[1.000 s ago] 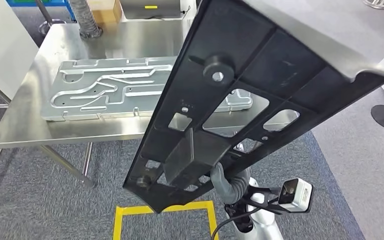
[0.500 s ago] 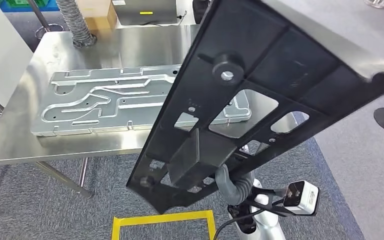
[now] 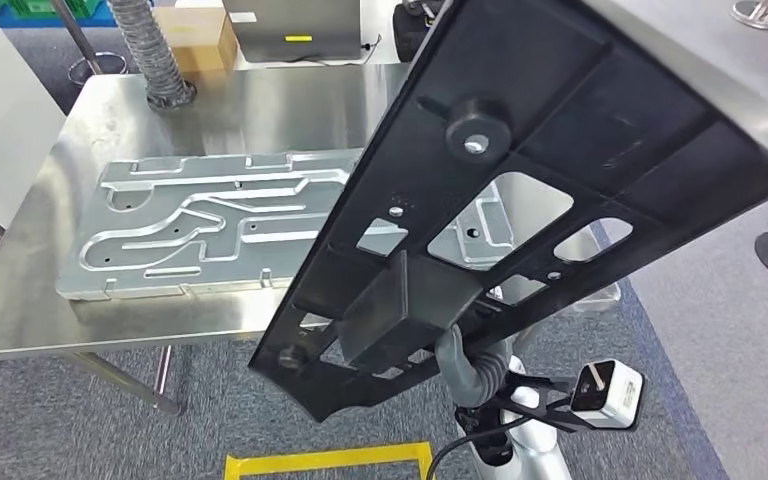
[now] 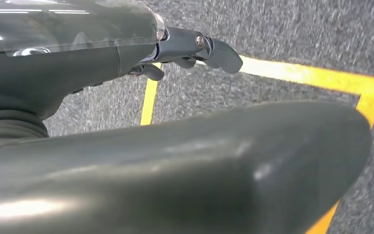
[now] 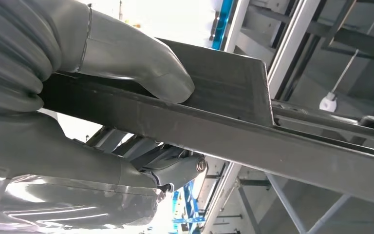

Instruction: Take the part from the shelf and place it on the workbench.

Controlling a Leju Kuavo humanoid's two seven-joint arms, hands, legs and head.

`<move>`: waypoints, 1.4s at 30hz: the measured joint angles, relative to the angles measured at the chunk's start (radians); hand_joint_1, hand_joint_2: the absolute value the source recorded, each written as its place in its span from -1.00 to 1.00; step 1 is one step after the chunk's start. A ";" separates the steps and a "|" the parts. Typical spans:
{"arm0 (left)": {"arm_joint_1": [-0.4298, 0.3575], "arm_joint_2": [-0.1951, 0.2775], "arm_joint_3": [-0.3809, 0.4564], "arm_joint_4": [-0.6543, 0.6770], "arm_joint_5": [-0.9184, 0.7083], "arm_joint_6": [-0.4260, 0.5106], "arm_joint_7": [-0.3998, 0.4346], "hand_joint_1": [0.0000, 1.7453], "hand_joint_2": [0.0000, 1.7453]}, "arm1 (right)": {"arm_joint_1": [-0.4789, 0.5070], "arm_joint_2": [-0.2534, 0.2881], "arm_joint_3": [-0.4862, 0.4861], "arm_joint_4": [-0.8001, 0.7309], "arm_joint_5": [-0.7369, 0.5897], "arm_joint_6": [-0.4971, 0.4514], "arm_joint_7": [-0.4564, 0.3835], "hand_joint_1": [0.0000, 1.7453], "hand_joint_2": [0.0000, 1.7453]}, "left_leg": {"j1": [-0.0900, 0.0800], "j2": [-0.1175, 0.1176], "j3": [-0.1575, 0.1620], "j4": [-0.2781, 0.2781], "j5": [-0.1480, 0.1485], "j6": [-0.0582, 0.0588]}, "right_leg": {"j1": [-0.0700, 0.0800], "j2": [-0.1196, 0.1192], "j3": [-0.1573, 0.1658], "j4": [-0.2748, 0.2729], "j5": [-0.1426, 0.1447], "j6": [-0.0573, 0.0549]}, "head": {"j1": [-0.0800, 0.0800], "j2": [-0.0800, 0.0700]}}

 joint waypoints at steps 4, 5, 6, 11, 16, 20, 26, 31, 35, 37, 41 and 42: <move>0.000 0.002 0.005 0.000 0.009 0.016 0.005 -1.00 -1.00 | -0.003 -0.001 -0.026 -0.009 0.000 0.010 0.000 1.00 1.00 | -0.001 0.000 0.017 -0.003 -0.015 0.012 | -0.009 -0.003 -0.137 0.223 -0.090 0.018 | 0.000 0.000; 0.001 0.002 0.006 0.000 0.010 0.019 0.005 -1.00 -1.00 | -0.004 -0.001 -0.035 -0.009 0.001 0.011 0.000 1.00 1.00 | -0.002 -0.001 0.022 -0.003 -0.020 0.012 | -0.010 -0.004 -0.164 0.252 -0.094 0.019 | 0.000 0.000; 0.002 0.002 0.007 0.000 0.011 0.021 0.004 -1.00 -1.00 | -0.005 -0.001 -0.045 -0.010 0.002 0.011 0.000 1.00 1.00 | -0.002 -0.002 0.029 -0.003 -0.026 0.013 | -0.010 -0.004 -0.172 0.243 -0.075 0.018 | 0.000 0.000; 0.001 -0.003 0.013 0.001 0.010 0.017 -0.002 -1.00 -1.00 | -0.049 -0.001 -0.102 -0.019 0.030 -0.018 0.000 1.00 1.00 | -0.005 -0.003 0.058 -0.007 -0.050 0.002 | 0.006 -0.004 -0.094 -0.019 0.087 -0.017 | 0.000 0.000; -0.002 -0.003 0.014 0.001 0.008 0.008 -0.007 -1.00 -1.00 | -0.161 -0.003 -0.191 -0.013 0.049 -0.096 0.000 1.00 1.00 | -0.006 -0.001 0.041 0.053 -0.078 -0.023 | -0.004 -0.004 -0.070 -0.048 0.093 -0.033 | 0.000 0.000; -0.004 -0.001 0.014 0.001 0.004 -0.002 -0.013 -1.00 -1.00 | -0.325 -0.029 -0.244 0.067 0.104 -0.242 0.000 1.00 1.00 | 0.003 0.000 -0.085 0.274 -0.170 -0.036 | -0.008 -0.004 -0.067 -0.049 0.091 -0.036 | 0.000 0.000; -0.008 0.003 0.013 0.001 -0.003 -0.024 -0.028 -1.00 -1.00 | -0.562 -0.090 -0.271 0.261 0.295 -0.481 0.007 1.00 1.00 | 0.014 0.002 -0.014 0.027 -0.016 -0.045 | -0.017 -0.002 -0.074 -0.020 0.074 -0.007 | 0.000 0.000; -0.009 0.004 0.013 0.001 -0.012 -0.033 -0.033 -1.00 -1.00 | -0.775 -0.137 -0.234 0.511 0.569 -0.700 0.084 1.00 1.00 | 0.011 0.001 -0.020 0.019 -0.003 -0.007 | -0.019 -0.005 -0.103 0.026 0.045 0.021 | 0.000 0.000; -0.013 0.004 0.013 0.001 -0.017 -0.034 -0.033 -1.00 -1.00 | -0.878 -0.159 -0.169 0.695 0.703 -0.768 0.111 1.00 1.00 | 0.010 0.001 -0.019 0.018 -0.004 0.000 | -0.020 -0.006 -0.219 0.258 -0.046 0.030 | 0.000 0.000; -0.014 0.004 0.012 0.001 -0.019 -0.036 -0.032 -1.00 -1.00 | -0.906 -0.163 -0.134 0.765 0.779 -0.791 0.132 1.00 1.00 | 0.009 -0.003 -0.015 0.019 -0.006 0.001 | -0.019 -0.006 -0.223 0.247 -0.012 0.025 | 0.000 0.000; -0.022 0.002 0.008 0.001 -0.026 -0.039 -0.030 -1.00 -1.00 | -0.996 -0.161 0.002 0.930 1.049 -0.860 0.203 1.00 1.00 | 0.006 -0.007 -0.011 0.017 -0.011 -0.008 | -0.006 -0.005 -0.124 0.009 0.102 -0.003 | 0.000 0.000; -0.025 0.001 0.006 0.001 -0.027 -0.040 -0.030 -1.00 -1.00 | -1.014 -0.156 0.046 0.977 1.115 -0.876 0.222 1.00 1.00 | 0.007 -0.006 -0.012 0.016 -0.012 -0.013 | -0.002 -0.005 -0.117 -0.009 0.102 -0.007 | 0.000 0.000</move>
